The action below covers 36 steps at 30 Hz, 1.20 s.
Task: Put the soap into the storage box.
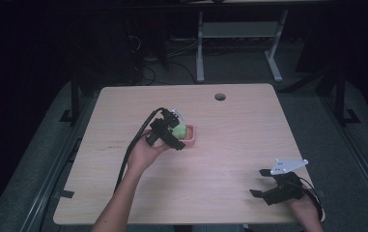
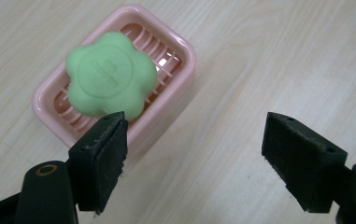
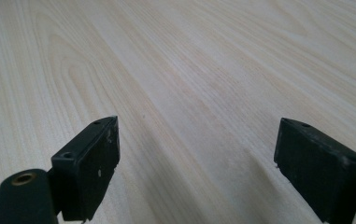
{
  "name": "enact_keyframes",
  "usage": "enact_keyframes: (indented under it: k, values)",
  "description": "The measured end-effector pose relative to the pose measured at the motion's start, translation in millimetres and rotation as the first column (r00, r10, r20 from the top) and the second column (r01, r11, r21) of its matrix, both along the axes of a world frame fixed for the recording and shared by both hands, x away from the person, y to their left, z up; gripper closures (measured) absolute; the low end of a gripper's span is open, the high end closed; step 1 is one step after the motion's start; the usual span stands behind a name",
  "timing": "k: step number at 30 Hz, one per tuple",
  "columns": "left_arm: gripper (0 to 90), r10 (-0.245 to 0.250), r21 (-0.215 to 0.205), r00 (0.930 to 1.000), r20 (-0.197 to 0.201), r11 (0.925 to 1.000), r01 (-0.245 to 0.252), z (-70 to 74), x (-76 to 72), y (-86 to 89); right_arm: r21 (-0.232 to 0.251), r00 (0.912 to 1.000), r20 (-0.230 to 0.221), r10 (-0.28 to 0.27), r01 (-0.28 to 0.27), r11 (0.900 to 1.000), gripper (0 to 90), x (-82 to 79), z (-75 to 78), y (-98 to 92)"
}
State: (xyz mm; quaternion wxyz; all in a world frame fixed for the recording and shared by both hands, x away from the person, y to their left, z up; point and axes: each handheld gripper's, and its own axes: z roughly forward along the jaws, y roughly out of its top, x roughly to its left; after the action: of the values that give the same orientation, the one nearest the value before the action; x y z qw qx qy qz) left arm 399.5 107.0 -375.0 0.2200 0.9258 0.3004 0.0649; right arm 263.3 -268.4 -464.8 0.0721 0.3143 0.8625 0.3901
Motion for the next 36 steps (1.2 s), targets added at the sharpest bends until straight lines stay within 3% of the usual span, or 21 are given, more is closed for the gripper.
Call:
enact_keyframes:
  k: [14,36]
  values:
    - [22.6,0.006,-0.024,0.9999,-0.008,0.9997,-0.006,-12.6,-17.3,19.4,0.0,1.0,0.003,-0.009,0.009,1.0,13.8,0.1,-0.1,-2.7]
    - [22.6,0.026,-0.042,0.9997,0.003,0.9988,-0.025,-17.0,-47.8,50.2,-0.005,1.0,0.0,-0.01,0.01,1.0,13.8,-0.1,-0.5,-2.7]
